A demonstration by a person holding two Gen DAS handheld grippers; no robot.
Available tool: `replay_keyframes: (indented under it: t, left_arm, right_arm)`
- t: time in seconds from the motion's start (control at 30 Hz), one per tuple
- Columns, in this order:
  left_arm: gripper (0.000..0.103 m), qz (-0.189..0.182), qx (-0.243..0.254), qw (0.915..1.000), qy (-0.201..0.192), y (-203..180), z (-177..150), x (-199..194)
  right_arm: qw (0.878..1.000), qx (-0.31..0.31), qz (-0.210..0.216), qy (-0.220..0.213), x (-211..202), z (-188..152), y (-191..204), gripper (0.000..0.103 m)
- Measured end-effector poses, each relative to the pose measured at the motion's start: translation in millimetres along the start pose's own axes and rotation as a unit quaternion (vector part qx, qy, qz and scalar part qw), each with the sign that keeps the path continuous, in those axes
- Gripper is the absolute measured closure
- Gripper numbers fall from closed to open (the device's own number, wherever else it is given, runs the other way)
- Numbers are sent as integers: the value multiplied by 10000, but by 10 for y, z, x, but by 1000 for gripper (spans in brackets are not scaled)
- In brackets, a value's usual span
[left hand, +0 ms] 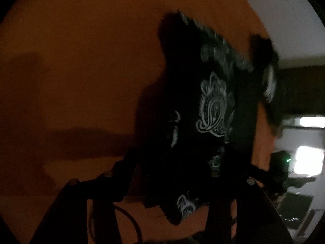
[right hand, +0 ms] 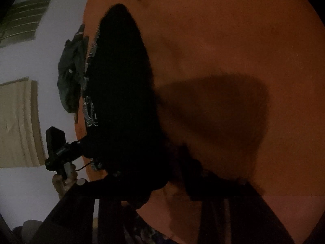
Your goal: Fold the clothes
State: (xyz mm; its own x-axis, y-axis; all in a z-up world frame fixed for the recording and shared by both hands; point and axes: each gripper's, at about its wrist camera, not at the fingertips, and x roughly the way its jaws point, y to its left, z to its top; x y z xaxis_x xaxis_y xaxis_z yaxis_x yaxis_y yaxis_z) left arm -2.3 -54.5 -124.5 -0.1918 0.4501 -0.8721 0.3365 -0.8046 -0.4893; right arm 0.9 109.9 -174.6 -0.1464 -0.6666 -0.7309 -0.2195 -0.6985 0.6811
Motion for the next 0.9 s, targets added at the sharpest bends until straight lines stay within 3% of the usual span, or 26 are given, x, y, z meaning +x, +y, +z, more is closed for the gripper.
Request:
replay_keyframes:
  t: [0.13,0.2,0.27,0.3,0.37,0.4,0.47,0.53,0.57,0.67,0.7,0.73,0.77,0.8,0.9]
  left_arm:
    - [51,76,-34,9995,-316,144,-1,-255]
    - [51,-6,57,9999,-140,147,-48,-175]
    - [51,-92,332,9993,111,5,-188,10]
    - [51,-93,478,9986,207,-65,-286,77]
    - [51,-109,690,9969,369,-168,-495,177]
    - [51,-151,733,9962,442,-197,-597,217]
    - [51,-331,649,9957,564,-187,-766,250]
    - [51,-415,483,9964,565,-146,-855,294]
    - [51,-426,428,9967,549,-119,-869,314]
    - [52,-500,137,9977,430,-73,-831,376]
    - [52,-517,38,9978,411,-79,-818,398]
    - [60,-514,-60,9979,396,-81,-810,411]
    - [67,-464,-162,9981,382,-57,-805,408]
    - [75,-441,-258,9979,390,-18,-810,399]
    - [76,-438,-438,9972,407,131,-837,302]
  right_arm:
    - [9885,-950,-852,-811,-310,-176,258,62]
    - [9788,-1572,-819,-1029,-379,-322,432,63]
    - [9650,-2195,-714,-1243,-309,-512,769,74]
    - [9565,-2499,-665,-1352,-267,-607,948,74]
    - [9428,-3010,-501,-1345,-138,-777,1226,74]
    - [9369,-3272,-524,-1109,20,-885,1356,73]
    - [9198,-3740,-908,-769,331,-1074,1514,69]
    - [8730,-4554,-1603,-692,628,-1356,1617,69]
    - [8424,-4946,-2005,-739,735,-1485,1629,69]
    - [7232,-6048,-3191,-971,1046,-1842,1581,69]
    - [6972,-6228,-3396,-1033,1098,-1905,1535,70]
    - [6841,-6330,-3460,-1076,1121,-1934,1508,90]
    - [6778,-6358,-3499,-1180,1116,-1945,1480,101]
    - [6736,-6370,-3498,-1345,1064,-1957,1473,101]
    - [6682,-6499,-3240,-1621,850,-2043,1457,101]
